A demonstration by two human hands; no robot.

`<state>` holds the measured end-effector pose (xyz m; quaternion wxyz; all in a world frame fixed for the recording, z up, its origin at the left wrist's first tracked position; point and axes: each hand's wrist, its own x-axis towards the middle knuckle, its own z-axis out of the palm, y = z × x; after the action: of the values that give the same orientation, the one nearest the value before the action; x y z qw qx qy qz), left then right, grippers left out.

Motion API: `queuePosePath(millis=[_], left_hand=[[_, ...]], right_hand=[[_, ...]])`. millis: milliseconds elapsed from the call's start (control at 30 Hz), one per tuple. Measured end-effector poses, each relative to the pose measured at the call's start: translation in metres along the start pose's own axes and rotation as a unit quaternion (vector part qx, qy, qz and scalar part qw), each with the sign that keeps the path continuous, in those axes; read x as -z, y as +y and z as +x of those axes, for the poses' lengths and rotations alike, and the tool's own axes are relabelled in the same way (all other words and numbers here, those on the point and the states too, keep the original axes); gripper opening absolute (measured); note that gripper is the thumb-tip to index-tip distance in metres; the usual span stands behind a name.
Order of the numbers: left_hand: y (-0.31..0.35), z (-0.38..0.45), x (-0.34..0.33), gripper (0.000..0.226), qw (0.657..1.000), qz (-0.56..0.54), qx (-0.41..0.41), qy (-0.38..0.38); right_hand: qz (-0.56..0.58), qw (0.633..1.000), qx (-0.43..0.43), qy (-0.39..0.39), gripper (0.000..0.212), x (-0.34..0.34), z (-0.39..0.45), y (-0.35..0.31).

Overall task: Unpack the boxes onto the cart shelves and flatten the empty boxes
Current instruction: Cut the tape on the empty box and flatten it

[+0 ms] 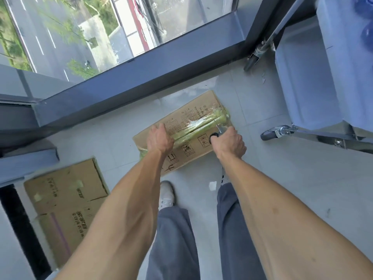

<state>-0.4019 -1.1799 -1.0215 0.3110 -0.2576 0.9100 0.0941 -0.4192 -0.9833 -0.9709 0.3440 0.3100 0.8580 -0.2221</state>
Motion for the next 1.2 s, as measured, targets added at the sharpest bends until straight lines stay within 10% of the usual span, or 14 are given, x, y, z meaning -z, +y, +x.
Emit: queuePosePath(millis=[667,1200], left_hand=[[-0.164,0.051,-0.031,0.034,0.985,0.124,-0.115,-0.034],[-0.119,-0.148,-0.183,0.038,0.945,-0.185,0.164,-0.213]], right_hand=[[0.132,0.99,-0.05,0.02,0.041,-0.213,-0.107,0.031],[0.027,0.996,-0.038,0.074,0.041,-0.179,-0.123,0.159]])
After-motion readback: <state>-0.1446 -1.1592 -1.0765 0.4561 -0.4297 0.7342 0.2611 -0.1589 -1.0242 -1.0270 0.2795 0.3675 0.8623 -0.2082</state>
